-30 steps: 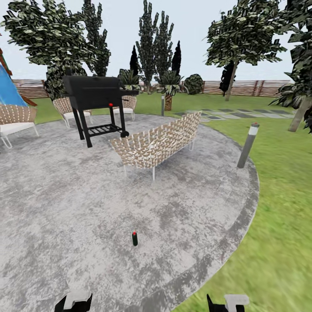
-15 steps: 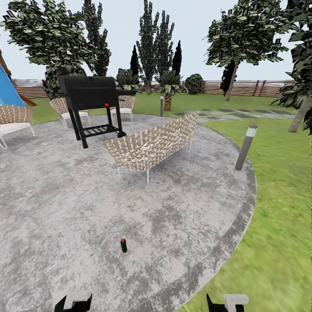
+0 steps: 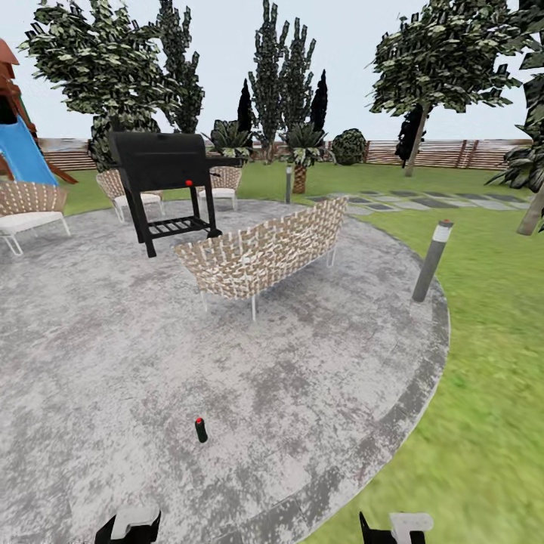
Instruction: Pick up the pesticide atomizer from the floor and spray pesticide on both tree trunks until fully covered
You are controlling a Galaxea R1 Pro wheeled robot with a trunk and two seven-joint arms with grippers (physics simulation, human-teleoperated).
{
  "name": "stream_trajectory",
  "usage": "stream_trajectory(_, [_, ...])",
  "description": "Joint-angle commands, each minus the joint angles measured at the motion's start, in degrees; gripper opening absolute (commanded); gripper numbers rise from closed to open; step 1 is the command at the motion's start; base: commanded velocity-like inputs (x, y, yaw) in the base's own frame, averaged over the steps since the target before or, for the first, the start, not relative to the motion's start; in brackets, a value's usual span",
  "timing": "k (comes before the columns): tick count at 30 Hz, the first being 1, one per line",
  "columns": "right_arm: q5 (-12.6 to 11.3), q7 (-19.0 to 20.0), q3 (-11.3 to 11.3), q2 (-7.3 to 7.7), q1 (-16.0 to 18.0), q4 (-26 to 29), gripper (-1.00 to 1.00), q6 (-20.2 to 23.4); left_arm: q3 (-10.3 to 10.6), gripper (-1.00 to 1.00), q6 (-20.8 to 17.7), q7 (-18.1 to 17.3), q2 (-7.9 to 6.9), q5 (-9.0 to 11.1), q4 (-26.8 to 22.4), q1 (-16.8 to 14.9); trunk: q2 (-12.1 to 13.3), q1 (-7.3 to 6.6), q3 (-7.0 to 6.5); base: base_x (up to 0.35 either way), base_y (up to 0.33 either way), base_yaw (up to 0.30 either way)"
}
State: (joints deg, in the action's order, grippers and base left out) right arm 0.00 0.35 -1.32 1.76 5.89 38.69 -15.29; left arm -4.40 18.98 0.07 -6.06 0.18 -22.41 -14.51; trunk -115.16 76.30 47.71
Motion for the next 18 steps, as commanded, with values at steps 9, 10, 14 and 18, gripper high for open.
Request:
stream_trajectory(9, [0.0,0.0,0.0,0.0,0.0,-0.1,1.0,0.0,0.0,1.0,0.0,0.0,0.0,0.0,0.0,0.0,0.0,0.0,0.0,0.113,-0.276,0.274])
stream_trajectory(10, [0.0,0.0,0.0,0.0,0.0,-0.1,1.0,0.0,0.0,1.0,0.0,0.0,0.0,0.0,0.0,0.0,0.0,0.0,0.0,0.114,-0.277,0.278])
stream_trajectory(14, [0.0,0.0,0.0,0.0,0.0,-0.1,1.0,0.0,0.0,1.0,0.0,0.0,0.0,0.0,0.0,0.0,0.0,0.0,0.0,0.114,-0.277,0.273])
stream_trajectory(18, [0.0,0.0,0.0,0.0,0.0,-0.1,1.0,0.0,0.0,1.0,0.0,0.0,0.0,0.0,0.0,0.0,0.0,0.0,0.0,0.112,-0.277,0.043])
